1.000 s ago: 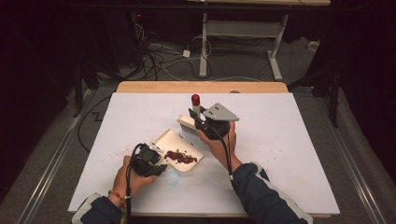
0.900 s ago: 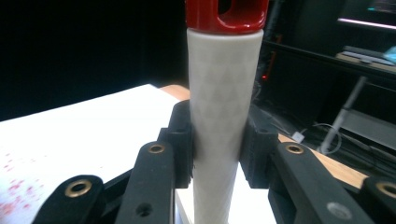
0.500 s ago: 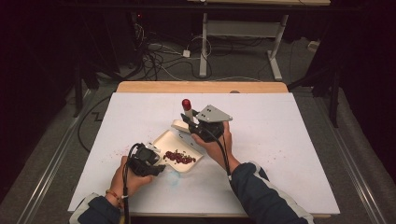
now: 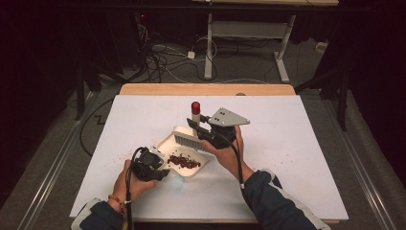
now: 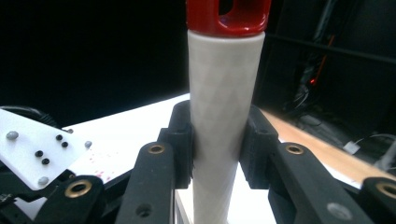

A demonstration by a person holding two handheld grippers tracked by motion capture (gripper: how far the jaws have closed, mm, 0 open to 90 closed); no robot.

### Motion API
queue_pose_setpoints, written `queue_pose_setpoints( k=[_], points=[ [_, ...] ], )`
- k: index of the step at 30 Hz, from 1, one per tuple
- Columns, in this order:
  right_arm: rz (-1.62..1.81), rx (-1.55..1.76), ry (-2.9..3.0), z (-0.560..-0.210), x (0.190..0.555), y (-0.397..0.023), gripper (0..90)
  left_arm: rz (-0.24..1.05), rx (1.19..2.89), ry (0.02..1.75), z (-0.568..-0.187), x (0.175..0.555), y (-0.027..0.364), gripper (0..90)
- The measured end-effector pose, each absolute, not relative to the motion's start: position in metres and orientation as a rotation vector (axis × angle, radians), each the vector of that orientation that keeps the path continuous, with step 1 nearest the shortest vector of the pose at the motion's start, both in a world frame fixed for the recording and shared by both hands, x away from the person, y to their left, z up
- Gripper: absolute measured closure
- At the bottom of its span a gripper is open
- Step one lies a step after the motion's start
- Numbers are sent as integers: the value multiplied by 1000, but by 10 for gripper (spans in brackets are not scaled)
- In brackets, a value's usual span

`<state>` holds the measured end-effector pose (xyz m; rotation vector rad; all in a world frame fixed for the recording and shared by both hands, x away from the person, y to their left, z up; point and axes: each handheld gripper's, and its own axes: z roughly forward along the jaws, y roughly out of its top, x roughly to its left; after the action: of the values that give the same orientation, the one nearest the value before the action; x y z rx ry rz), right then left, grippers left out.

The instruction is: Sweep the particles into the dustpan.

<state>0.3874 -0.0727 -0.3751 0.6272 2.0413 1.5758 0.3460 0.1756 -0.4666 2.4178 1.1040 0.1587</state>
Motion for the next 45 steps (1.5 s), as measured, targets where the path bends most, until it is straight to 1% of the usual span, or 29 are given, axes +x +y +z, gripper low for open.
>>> queue_pose_setpoints(
  k=[6, 13, 18, 24, 28, 30, 35, 41, 45],
  points=[
    [1570, 656, 2000, -367, 387, -88, 700, 162, 2416, 1106, -467, 346, 175, 636],
    [1403, 710, 1993, -378, 379, -112, 700, 180, 2426, 1106, -466, 345, 173, 636],
    [1367, 722, 2005, -388, 370, -112, 699, 187, 2424, 1110, -467, 344, 173, 637],
    [1461, 683, 2055, -390, 353, -98, 700, 195, 2426, 1113, -466, 344, 172, 637],
    [1495, 663, 2038, -381, 345, -96, 699, 194, 2422, 1110, -467, 343, 173, 637],
    [1532, 657, 2007, -371, 344, -105, 699, 192, 2421, 1110, -467, 343, 173, 637],
    [1540, 691, 1973, -364, 346, -118, 699, 193, 2417, 1111, -467, 343, 174, 637],
    [1498, 724, 1963, -375, 354, -119, 699, 192, 2407, 1116, -468, 343, 174, 636],
    [1441, 688, 2005, -388, 353, -104, 699, 198, 2393, 1125, -468, 342, 174, 636]
  ],
)
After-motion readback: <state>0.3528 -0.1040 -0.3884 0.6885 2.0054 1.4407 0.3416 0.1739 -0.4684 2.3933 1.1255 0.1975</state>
